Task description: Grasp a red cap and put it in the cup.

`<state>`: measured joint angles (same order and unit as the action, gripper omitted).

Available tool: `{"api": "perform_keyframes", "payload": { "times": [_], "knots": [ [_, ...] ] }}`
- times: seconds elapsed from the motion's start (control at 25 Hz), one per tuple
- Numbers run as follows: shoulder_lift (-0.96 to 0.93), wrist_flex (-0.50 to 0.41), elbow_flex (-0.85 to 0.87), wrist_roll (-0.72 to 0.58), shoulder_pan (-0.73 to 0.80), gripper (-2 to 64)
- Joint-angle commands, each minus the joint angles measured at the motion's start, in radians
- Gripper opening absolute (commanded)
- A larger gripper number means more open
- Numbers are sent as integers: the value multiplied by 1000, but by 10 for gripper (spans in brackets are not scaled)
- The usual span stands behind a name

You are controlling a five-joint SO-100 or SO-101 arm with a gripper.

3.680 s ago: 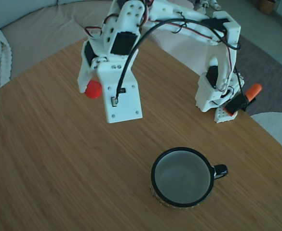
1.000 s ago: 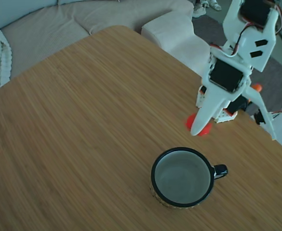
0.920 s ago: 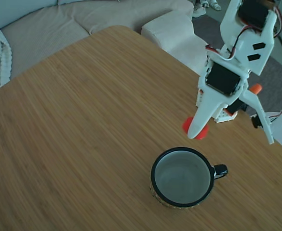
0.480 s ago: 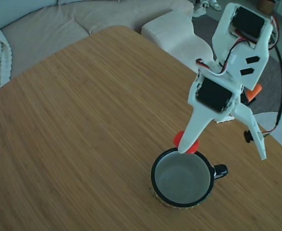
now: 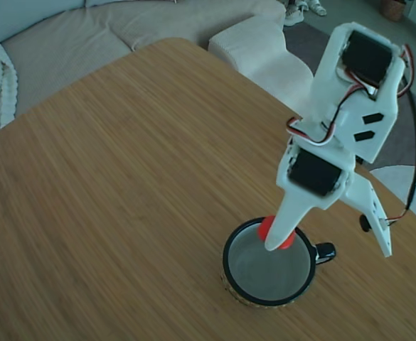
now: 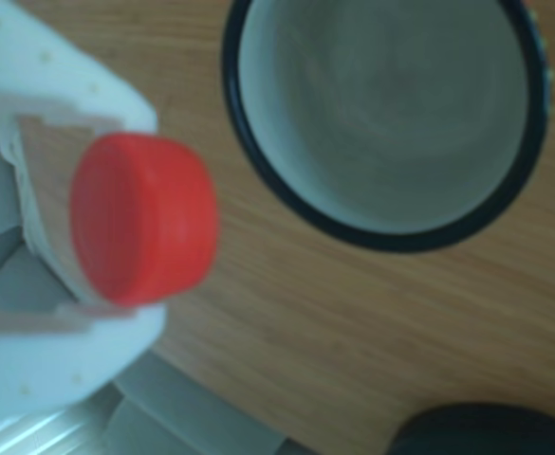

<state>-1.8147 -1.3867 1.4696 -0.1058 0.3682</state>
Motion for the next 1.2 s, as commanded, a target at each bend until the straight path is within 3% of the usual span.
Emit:
{"api": "perform_keyframes", "payload": {
  "times": [0.0,0.64,0.88,1.16],
  "knots": [
    [9,12,-64,5,29,-3],
    [140,48,-81,5,29,-3],
    [141,-26,-66,5,15,-3],
    [135,-21,40,17,-75,-3]
  ]
}}
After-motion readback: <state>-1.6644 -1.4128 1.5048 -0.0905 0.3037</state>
